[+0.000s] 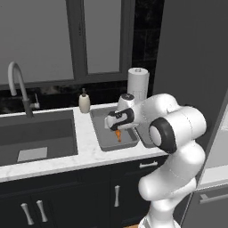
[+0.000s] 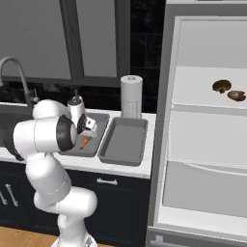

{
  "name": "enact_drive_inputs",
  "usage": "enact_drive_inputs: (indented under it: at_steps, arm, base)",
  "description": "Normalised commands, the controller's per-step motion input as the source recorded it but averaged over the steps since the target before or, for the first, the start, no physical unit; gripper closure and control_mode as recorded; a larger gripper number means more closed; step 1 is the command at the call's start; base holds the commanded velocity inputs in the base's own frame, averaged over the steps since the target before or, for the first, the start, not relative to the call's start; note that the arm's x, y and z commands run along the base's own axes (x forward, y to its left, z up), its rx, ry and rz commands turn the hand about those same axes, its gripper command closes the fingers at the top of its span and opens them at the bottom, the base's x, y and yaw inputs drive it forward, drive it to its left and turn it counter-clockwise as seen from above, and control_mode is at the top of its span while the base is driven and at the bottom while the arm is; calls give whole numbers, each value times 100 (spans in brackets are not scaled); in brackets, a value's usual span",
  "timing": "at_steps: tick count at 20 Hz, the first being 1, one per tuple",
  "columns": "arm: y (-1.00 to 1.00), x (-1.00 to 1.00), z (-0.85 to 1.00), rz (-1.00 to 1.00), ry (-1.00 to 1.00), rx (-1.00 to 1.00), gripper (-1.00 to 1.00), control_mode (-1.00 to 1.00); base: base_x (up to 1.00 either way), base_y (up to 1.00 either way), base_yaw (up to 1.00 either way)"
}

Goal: Place one mushroom and one chicken drumstick in each tupperware on the nearby counter, to pack two identical lunches.

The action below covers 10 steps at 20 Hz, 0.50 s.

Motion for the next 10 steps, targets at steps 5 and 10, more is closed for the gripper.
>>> enact_drive_inputs:
  at_steps: [5, 10]
  arm:
    - [-3, -87, 100, 3, -5, 0, -100, -100]
    - [-12, -87, 100, 0, 0, 0, -100, -100]
  base:
    - [0, 0, 0]
    - [0, 0, 0]
